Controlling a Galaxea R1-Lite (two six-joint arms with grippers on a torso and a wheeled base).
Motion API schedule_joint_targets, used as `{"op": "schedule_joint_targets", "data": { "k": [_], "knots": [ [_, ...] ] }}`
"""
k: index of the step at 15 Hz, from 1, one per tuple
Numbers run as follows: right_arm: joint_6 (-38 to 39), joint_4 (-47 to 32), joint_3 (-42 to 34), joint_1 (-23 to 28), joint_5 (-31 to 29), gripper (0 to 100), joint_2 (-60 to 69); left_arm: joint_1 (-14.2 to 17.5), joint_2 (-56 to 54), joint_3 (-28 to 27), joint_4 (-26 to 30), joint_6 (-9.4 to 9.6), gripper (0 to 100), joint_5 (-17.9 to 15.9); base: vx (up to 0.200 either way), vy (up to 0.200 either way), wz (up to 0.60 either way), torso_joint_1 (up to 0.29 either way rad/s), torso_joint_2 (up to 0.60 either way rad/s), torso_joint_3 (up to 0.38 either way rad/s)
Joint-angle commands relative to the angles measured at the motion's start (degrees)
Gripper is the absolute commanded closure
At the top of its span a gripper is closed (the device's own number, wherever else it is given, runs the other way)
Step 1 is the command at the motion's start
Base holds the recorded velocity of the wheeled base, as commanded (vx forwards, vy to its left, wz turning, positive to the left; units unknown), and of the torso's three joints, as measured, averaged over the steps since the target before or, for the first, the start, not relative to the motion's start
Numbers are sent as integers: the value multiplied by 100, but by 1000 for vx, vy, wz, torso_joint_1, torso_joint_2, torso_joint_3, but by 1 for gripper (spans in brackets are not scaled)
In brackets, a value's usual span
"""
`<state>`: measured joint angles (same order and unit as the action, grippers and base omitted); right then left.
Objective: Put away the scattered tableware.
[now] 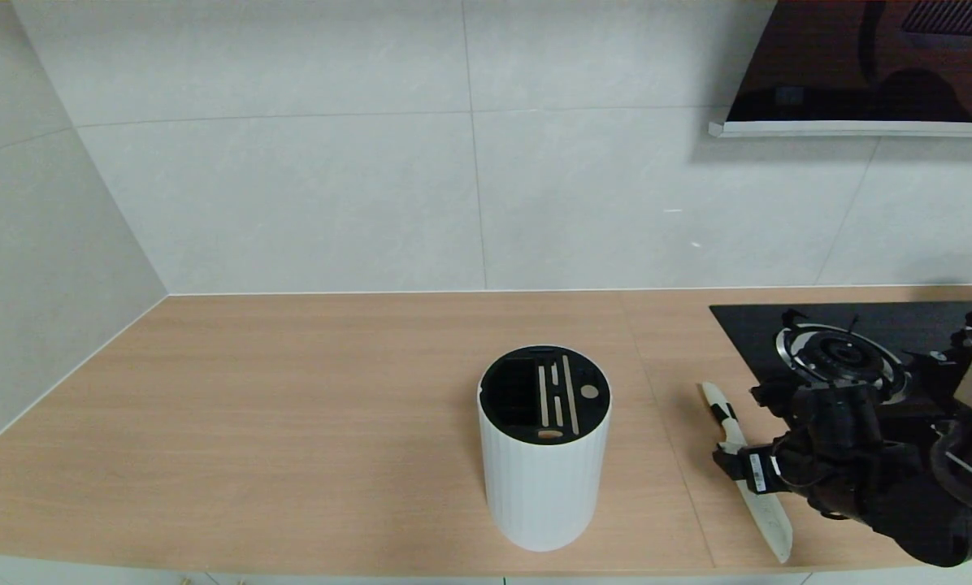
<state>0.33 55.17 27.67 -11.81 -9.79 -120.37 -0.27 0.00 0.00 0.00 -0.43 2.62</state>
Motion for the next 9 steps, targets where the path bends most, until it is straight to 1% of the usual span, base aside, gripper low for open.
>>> {"op": "schedule_joint_targets", "data": {
  "k": [1,3,9],
  "knots": [
    [11,239,28,-5,-32,0,-426,0,0,0,0,-1,0,2,0,0,0,0,0,0],
    [29,591,-7,-14,-23,0,-496,0,0,0,0,-1,0,2,0,0,0,0,0,0],
    [46,626,19,-67,-32,0,-654,0,0,0,0,-1,0,2,0,0,0,0,0,0]
  ]
}}
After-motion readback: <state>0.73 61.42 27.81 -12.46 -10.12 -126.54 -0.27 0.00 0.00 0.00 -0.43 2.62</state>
